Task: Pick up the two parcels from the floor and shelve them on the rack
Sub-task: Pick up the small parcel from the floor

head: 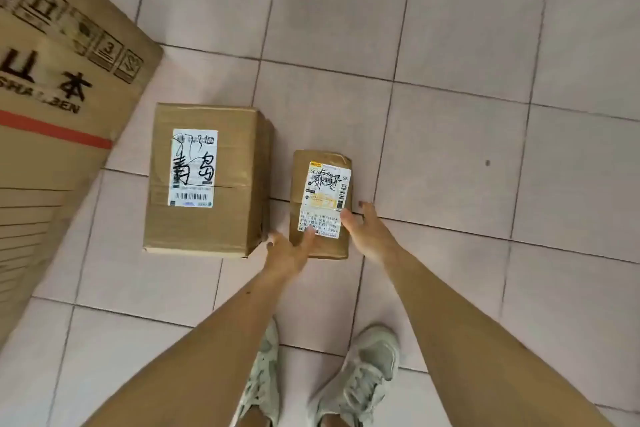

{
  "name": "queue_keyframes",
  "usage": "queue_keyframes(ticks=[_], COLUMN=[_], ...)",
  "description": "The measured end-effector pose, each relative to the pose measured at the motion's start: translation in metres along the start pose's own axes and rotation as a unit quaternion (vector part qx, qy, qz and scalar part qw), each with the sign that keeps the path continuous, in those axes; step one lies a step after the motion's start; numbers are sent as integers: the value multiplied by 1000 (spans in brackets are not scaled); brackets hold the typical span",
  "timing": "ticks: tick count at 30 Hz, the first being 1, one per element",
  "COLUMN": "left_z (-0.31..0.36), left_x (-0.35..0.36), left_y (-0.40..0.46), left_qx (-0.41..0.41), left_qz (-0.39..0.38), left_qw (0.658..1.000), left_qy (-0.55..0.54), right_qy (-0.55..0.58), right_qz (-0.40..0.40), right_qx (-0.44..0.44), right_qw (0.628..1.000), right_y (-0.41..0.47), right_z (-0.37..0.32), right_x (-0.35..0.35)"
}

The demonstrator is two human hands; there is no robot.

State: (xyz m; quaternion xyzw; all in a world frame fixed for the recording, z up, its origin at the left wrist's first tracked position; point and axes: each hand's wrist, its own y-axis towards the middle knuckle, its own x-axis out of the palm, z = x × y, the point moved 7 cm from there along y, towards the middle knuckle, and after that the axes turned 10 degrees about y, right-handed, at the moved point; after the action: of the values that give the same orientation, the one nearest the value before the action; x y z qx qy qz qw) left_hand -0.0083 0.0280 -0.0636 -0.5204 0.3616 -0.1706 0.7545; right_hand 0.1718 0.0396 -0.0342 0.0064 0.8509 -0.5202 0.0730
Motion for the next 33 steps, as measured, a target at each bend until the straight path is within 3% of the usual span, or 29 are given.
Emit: queue_keyframes(ticks=[4,7,15,26,33], left_z=[11,21,76,223,285], left_x=[9,9,-49,-188,-283], left_y=[9,-9,-112,-357,-507], left_qx=[78,87,100,196,259], left_qz=[-18,-38,-61,-75,-45], left_qw=[995,990,975,957,941], left_qy=[-59,-104,-187,-202,-211], right_qy=[37,75,98,60,19], right_qz=[-34,-36,-32,54,106], right_qx=[-2,15,-16,-180,-244], right_qw=[999,996,995,980,964], right_y=[21,16,-76,-333,-505], right_z=[14,17,-62,-274,-338], right_x=[7,3,-43,-143,-202])
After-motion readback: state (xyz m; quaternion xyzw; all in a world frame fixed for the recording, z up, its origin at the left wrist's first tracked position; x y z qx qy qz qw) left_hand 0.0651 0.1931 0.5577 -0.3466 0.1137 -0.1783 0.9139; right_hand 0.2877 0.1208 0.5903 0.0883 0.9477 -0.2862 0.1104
